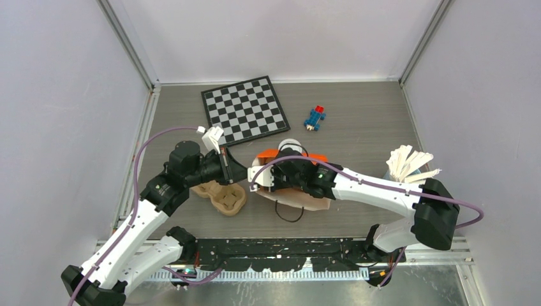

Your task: Pack the takeout coffee

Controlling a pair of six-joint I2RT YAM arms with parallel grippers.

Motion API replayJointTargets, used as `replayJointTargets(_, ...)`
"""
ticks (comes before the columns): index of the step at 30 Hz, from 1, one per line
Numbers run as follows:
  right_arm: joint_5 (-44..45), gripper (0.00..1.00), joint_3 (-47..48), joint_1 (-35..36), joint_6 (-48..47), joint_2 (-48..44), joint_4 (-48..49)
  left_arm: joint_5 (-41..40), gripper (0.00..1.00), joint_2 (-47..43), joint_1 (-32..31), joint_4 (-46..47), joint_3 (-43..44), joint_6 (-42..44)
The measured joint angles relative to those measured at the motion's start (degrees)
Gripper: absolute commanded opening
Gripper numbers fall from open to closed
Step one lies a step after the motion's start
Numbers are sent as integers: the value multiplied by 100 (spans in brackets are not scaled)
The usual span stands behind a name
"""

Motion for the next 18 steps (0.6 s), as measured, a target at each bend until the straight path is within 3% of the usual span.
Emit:
replayJointTargets(6,61,22,-24,11,13,-11,48,-22,0,-11,4,-15,0,-2)
replayJointTargets(18,188,11,-162,37,-20,-199,-26,101,0,-11,-11,17,0,-46)
